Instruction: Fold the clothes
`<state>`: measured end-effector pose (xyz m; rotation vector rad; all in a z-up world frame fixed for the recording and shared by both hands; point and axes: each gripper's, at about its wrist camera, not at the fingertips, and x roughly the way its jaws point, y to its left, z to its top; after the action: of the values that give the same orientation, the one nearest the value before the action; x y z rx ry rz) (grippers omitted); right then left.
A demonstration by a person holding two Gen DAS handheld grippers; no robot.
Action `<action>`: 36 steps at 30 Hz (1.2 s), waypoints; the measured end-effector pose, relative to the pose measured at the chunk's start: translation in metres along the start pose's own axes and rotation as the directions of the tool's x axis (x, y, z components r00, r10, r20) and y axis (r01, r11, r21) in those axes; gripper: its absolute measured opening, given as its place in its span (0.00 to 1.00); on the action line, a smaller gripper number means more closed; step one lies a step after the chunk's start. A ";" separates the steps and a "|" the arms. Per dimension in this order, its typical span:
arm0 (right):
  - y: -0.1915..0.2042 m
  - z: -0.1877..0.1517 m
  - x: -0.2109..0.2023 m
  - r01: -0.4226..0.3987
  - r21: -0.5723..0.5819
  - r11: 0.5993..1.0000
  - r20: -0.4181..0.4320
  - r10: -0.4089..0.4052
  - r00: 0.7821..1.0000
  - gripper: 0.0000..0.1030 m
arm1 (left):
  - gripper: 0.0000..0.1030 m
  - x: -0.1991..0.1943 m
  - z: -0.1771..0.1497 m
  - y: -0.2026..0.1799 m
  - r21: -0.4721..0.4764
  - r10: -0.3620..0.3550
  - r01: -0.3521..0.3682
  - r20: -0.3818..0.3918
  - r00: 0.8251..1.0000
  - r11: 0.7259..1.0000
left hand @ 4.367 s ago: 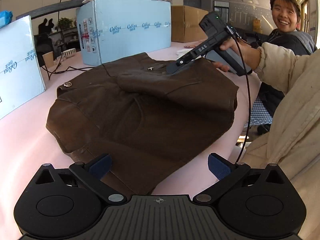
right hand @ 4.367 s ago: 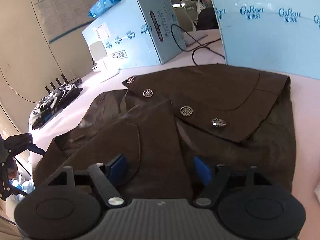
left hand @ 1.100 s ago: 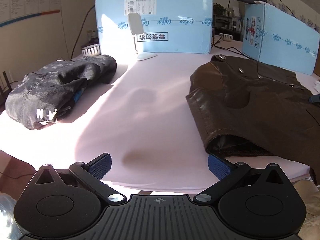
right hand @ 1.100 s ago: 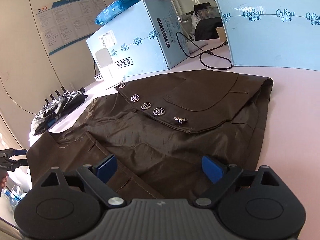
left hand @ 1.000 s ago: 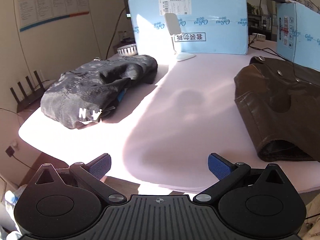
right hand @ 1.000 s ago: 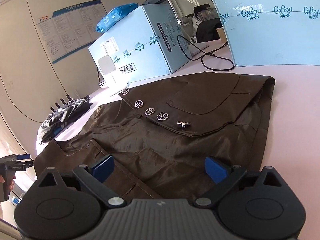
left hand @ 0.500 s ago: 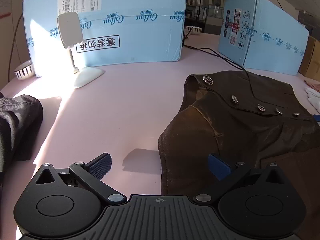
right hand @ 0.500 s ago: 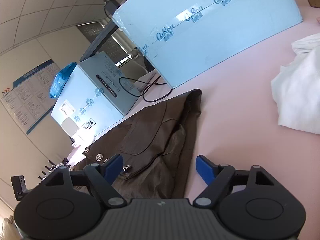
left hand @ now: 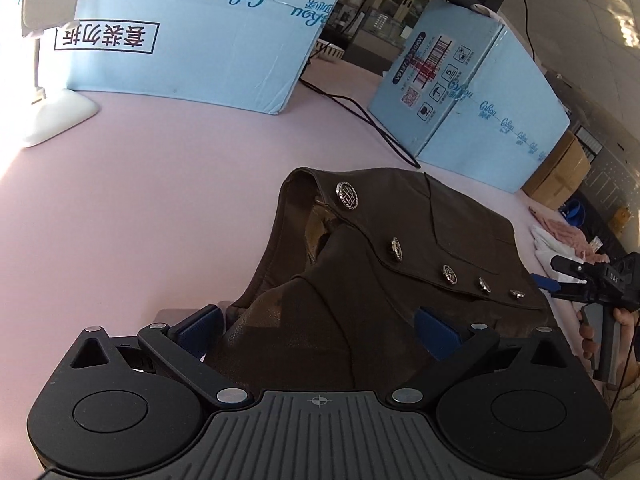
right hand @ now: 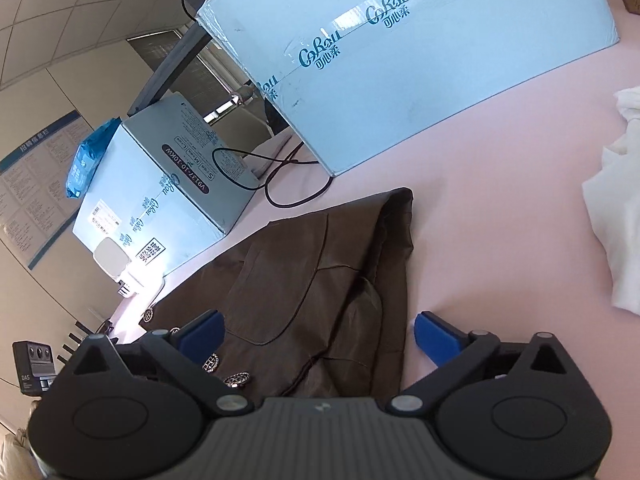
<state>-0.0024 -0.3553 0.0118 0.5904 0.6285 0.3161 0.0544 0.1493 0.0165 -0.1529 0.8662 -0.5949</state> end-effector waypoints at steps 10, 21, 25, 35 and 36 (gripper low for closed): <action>-0.041 0.004 0.007 -0.045 0.198 0.979 -0.019 0.050 0.999 0.09 | 0.42 0.006 0.008 -0.022 0.099 0.215 -0.221 0.070 0.974 0.970; 0.000 0.050 0.060 0.222 -0.114 0.968 0.084 -0.213 0.973 0.08 | 0.33 0.045 0.053 -0.022 0.056 0.265 -0.270 0.076 0.961 0.961; -0.021 0.069 0.086 0.164 -0.023 0.986 0.086 -0.161 0.983 0.10 | 0.39 0.058 0.062 -0.018 0.022 0.290 -0.294 0.103 0.951 0.956; -0.036 0.070 0.054 0.017 -0.011 1.000 0.167 -0.014 0.986 0.83 | 0.87 0.007 0.046 -0.016 -0.080 0.249 -0.242 0.092 0.964 0.967; -0.027 0.070 0.052 0.047 -0.069 0.997 0.164 -0.035 0.986 0.83 | 0.90 0.000 0.044 -0.017 -0.073 0.265 -0.259 0.103 0.959 0.963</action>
<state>0.0839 -0.3827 0.0175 0.5275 0.4692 0.2483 0.0806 0.1303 0.0514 -0.1207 0.7795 -0.3099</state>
